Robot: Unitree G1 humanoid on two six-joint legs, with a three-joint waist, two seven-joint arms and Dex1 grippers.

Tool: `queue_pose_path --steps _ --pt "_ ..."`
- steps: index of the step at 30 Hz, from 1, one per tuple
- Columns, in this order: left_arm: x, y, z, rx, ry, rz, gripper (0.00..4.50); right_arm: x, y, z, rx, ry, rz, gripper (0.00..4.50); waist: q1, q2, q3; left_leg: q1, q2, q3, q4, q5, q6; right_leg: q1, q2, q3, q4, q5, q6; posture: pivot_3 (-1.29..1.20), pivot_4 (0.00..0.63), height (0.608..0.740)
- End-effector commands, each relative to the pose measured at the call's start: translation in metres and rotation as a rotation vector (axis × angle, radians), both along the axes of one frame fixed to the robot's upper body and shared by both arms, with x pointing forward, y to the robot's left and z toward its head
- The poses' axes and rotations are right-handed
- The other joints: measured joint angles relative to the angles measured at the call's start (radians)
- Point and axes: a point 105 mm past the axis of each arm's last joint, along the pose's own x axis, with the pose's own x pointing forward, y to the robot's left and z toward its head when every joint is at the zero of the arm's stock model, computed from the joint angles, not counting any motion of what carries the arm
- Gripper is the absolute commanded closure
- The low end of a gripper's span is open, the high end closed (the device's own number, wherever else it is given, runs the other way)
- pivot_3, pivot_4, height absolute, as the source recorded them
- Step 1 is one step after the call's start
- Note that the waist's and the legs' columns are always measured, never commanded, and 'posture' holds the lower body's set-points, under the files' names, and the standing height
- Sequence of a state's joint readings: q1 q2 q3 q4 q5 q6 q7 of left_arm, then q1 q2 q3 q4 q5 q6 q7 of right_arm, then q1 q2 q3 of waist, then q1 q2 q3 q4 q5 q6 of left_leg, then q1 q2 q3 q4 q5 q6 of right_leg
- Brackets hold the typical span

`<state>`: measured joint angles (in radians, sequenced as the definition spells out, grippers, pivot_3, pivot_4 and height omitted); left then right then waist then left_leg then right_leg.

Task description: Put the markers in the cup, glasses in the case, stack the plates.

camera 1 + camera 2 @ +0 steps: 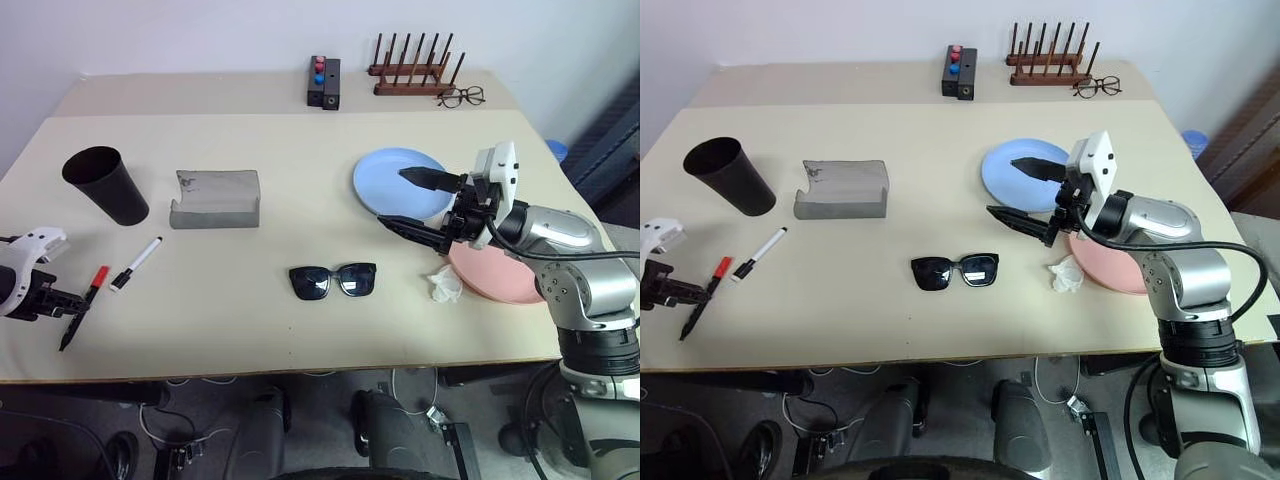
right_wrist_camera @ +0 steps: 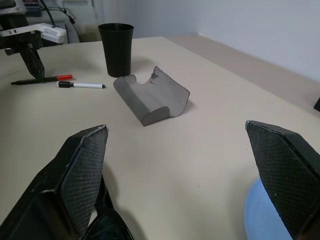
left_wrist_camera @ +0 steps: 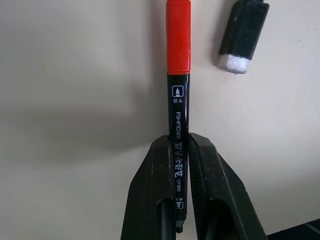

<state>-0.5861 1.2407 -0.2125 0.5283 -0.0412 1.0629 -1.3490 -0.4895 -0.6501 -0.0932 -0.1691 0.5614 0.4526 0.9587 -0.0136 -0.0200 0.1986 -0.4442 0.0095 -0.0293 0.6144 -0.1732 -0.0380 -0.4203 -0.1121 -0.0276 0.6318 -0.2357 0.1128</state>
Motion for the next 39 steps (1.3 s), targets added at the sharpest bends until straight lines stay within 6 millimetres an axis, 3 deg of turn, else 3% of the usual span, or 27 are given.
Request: queue_pose_path --steps 1,8,10,16,20,25,29,39 --pt "-0.001 0.009 0.020 0.015 -0.046 0.046 4.44 -0.003 -0.004 0.013 -0.006 -0.064 -0.013 0.00 0.000 0.000 0.000 0.000 0.000 0.000 0.000 0.000 0.000 0.000 0.000 0.000 0.000 0.000 0.000 0.00 0.150 0.740" --pt "-0.006 0.018 0.056 0.016 -0.126 0.095 4.44 -0.001 -0.003 0.014 0.003 -0.069 -0.013 0.00 -0.001 0.000 0.000 0.000 0.000 0.000 0.000 0.000 0.000 0.000 0.000 0.000 0.000 0.000 0.000 0.00 0.150 0.740" --pt "-0.002 0.002 0.068 -0.075 -0.184 0.035 4.44 0.000 -0.002 0.015 0.007 -0.074 -0.013 0.00 0.001 0.000 0.000 0.000 0.000 0.000 0.000 0.000 0.000 0.000 0.000 0.000 0.000 0.000 0.000 0.00 0.150 0.740" --pt "0.004 -0.034 0.079 -0.208 -0.354 -0.191 4.44 0.003 0.003 0.020 0.020 -0.095 -0.006 0.00 -0.001 0.001 0.000 0.000 0.001 0.000 -0.001 0.000 0.000 -0.001 -0.001 0.000 -0.001 0.000 -0.001 0.00 0.150 0.740" --pt "0.022 -0.058 0.101 -0.228 -0.630 -0.343 4.44 0.004 0.003 0.022 0.021 -0.104 -0.008 0.00 0.002 0.001 0.000 -0.001 0.001 0.000 0.000 0.000 0.000 -0.001 0.000 0.000 0.000 0.000 -0.001 0.00 0.150 0.740" --pt "0.048 -0.061 0.128 -0.255 -0.892 -0.328 4.44 0.005 0.003 0.022 0.025 -0.112 -0.016 0.00 0.002 0.000 0.000 0.000 0.001 0.001 0.001 0.000 0.000 0.000 0.000 0.000 0.000 0.001 -0.001 0.00 0.150 0.740" --pt "0.076 -0.056 0.173 -0.313 -1.191 -0.224 4.44 0.006 0.002 0.023 0.041 -0.108 -0.017 0.00 0.005 0.000 0.000 0.000 0.001 0.000 0.002 0.000 0.000 0.001 0.002 0.000 0.000 0.003 0.003 0.00 0.150 0.740" --pt "0.102 -0.029 0.201 -0.126 -1.531 -0.095 4.44 -0.022 0.015 0.035 0.150 -0.012 0.176 0.00 0.002 -0.001 0.000 0.002 0.002 0.001 0.002 0.000 0.000 0.002 0.003 0.000 0.001 0.003 0.003 0.00 0.150 0.740"
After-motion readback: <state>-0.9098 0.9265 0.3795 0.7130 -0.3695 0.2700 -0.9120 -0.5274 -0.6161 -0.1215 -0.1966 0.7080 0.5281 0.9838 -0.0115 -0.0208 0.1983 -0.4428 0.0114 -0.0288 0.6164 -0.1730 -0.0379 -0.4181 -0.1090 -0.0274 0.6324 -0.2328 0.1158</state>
